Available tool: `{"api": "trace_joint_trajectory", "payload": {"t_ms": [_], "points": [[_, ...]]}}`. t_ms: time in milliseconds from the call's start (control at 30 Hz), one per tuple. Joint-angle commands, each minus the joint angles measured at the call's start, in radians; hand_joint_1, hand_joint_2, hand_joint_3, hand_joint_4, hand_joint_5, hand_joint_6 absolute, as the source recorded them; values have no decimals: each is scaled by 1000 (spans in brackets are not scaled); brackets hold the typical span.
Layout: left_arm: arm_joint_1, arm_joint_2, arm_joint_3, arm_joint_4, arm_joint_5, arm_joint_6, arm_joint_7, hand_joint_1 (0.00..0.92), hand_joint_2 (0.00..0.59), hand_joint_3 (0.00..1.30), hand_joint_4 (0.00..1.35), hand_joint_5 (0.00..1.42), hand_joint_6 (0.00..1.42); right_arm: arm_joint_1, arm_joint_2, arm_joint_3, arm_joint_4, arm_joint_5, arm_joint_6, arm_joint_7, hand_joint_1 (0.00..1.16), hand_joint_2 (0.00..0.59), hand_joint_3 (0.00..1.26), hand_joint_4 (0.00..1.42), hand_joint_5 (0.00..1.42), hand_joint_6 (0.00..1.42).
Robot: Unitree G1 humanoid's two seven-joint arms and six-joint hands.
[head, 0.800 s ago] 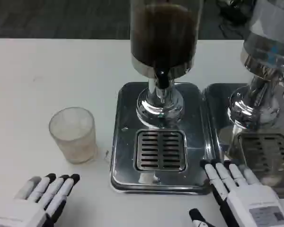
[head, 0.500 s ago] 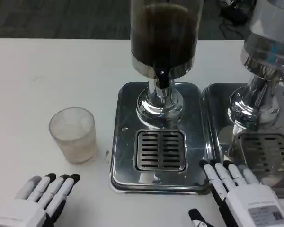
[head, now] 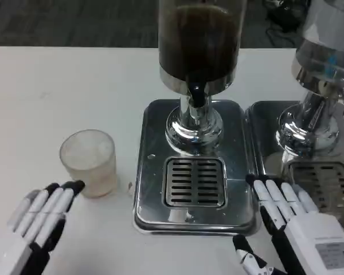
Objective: Grasp the cup under the faucet to collect the drink, then remove the cup.
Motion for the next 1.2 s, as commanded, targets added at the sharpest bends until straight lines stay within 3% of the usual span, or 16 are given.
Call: {"api": "trace_joint_trajectory", "payload": {"t_ms": [33, 133, 500, 767, 1200], "points": [[-66, -15, 22, 95, -112, -63, 19, 0, 43, 0, 0, 0, 0, -13, 14, 1, 19, 47, -32, -12, 173, 453, 0, 0, 0, 0], [-131, -15, 30, 152, -175, -65, -12, 0, 1, 0, 0, 0, 0, -13, 33, 7, 29, 49, -24, -19, 200, 449, 1, 0, 0, 0], [-445, -42, -9, 444, -273, 29, -118, 0, 0, 0, 0, 0, 34, -35, 72, 13, 70, 67, -22, -36, 204, 449, 21, 0, 0, 0], [-654, -22, -104, 703, -223, 35, -119, 27, 0, 0, 0, 19, 73, -66, 94, 26, 75, 67, -24, -41, 210, 445, 43, 25, 0, 0], [-839, -7, -237, 955, -152, -8, -40, 148, 4, 0, 0, 187, 188, -85, 118, 58, 78, 72, -32, -48, 222, 449, 83, 76, 0, 1]]}}
